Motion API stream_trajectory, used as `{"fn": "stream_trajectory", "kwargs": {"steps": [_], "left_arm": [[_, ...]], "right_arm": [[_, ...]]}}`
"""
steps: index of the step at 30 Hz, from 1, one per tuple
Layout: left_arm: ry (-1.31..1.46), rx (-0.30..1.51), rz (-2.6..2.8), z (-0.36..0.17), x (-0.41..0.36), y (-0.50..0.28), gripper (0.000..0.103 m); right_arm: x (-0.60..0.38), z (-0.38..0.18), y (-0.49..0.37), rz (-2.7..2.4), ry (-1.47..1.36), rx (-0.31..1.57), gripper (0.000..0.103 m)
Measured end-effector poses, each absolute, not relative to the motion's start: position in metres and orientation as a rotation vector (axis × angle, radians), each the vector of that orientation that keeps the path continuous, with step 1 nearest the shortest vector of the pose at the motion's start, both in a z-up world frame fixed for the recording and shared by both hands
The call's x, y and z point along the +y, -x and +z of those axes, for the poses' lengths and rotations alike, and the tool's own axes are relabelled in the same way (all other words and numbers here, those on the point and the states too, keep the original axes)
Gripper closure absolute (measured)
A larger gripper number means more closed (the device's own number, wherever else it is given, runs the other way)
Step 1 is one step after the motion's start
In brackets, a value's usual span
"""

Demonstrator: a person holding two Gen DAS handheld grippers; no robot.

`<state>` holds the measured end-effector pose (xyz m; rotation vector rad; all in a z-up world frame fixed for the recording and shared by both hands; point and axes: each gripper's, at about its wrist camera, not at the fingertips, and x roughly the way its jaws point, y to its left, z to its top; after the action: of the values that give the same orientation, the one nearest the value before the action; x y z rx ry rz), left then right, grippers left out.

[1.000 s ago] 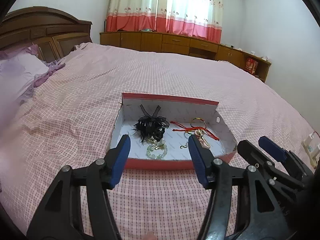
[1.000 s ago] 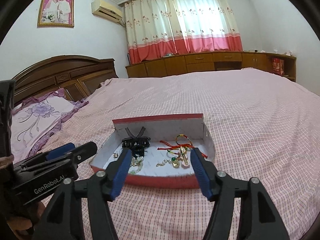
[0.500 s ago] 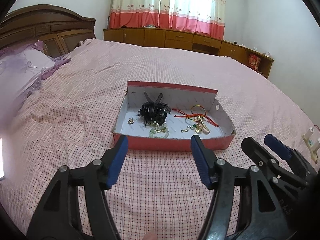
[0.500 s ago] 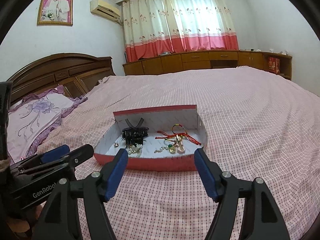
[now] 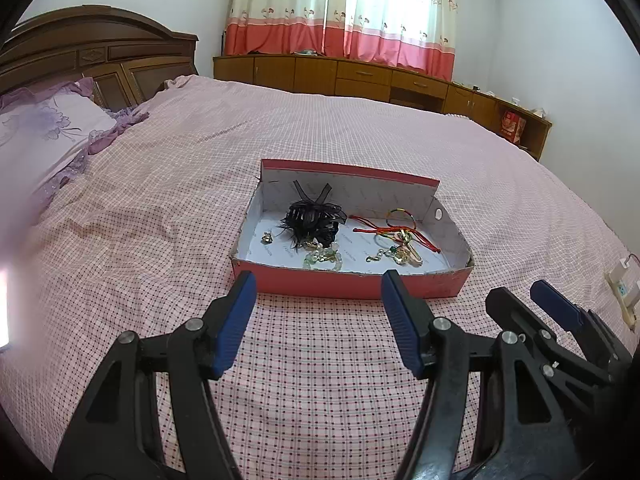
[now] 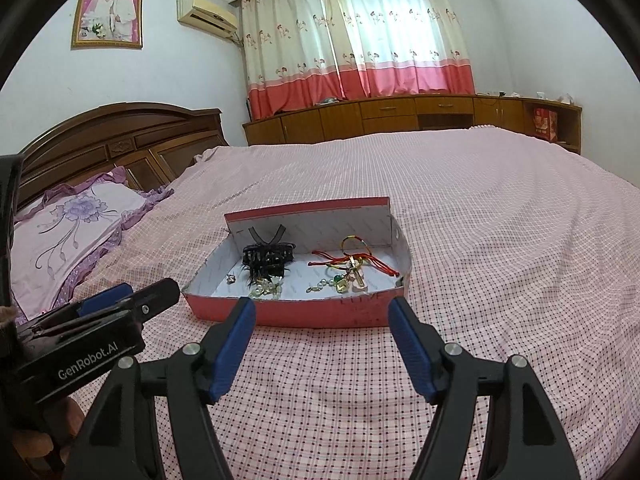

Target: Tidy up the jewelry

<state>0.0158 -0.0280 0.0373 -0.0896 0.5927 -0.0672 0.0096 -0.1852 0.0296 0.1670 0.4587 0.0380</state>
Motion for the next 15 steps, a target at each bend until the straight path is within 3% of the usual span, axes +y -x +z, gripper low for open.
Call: {"fn": "stream_trajectory", "kwargs": {"steps": [15], "left_arm": [[0.088, 0.59, -0.063, 0.0386, -0.0276, -0.0161, 0.046]], "right_arm": [[-0.1851, 0.0296, -0.0098, 0.037, -0.167, 0.458, 0.032]]}}
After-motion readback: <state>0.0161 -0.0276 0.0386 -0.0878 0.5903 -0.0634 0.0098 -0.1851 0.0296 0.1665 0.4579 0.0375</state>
